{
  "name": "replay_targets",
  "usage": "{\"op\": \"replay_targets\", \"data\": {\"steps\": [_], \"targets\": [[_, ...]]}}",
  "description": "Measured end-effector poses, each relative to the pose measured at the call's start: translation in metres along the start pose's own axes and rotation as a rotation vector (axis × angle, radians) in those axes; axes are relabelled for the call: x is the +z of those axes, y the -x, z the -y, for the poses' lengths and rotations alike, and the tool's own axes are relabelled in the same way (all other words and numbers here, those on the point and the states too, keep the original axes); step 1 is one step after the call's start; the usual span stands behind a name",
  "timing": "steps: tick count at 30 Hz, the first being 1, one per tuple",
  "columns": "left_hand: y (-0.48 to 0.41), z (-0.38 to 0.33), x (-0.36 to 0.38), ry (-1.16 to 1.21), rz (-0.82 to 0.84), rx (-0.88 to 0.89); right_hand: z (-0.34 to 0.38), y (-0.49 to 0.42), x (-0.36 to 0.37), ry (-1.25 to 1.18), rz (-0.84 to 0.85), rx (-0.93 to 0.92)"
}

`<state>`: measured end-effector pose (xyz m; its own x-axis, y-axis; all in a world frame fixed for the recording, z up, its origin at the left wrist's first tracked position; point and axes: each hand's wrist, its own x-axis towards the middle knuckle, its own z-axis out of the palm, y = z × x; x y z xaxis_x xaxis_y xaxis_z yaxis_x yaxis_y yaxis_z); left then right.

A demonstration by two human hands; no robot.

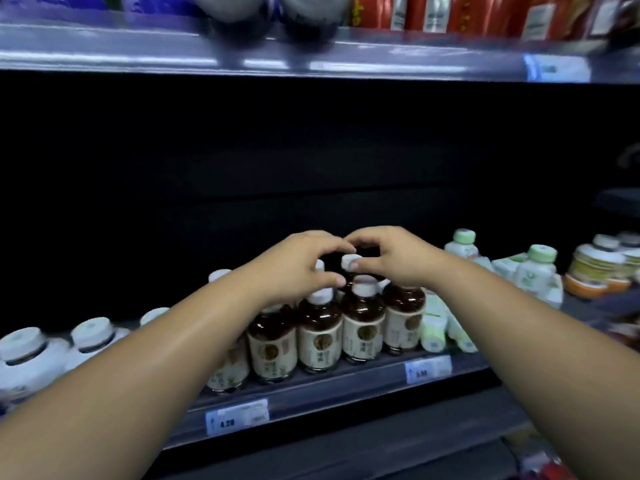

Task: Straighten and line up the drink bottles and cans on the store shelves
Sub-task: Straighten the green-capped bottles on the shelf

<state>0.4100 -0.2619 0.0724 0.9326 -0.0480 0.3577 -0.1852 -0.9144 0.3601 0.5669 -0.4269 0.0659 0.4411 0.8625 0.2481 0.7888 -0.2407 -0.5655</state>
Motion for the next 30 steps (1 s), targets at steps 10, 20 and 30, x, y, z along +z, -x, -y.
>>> {"op": "replay_targets", "data": {"steps": [10,20,30], "targets": [[-0.084,-0.089,0.105,0.014,0.029,0.009,-0.125,0.101,-0.099,0.078,-0.092,0.088],[-0.111,-0.143,0.207,-0.081,0.040,-0.261,-0.227,0.155,-0.121,-0.032,0.044,0.089],[-0.123,-0.137,0.242,-0.152,0.097,-0.319,-0.261,0.170,-0.111,-0.185,-0.088,0.167]]}}
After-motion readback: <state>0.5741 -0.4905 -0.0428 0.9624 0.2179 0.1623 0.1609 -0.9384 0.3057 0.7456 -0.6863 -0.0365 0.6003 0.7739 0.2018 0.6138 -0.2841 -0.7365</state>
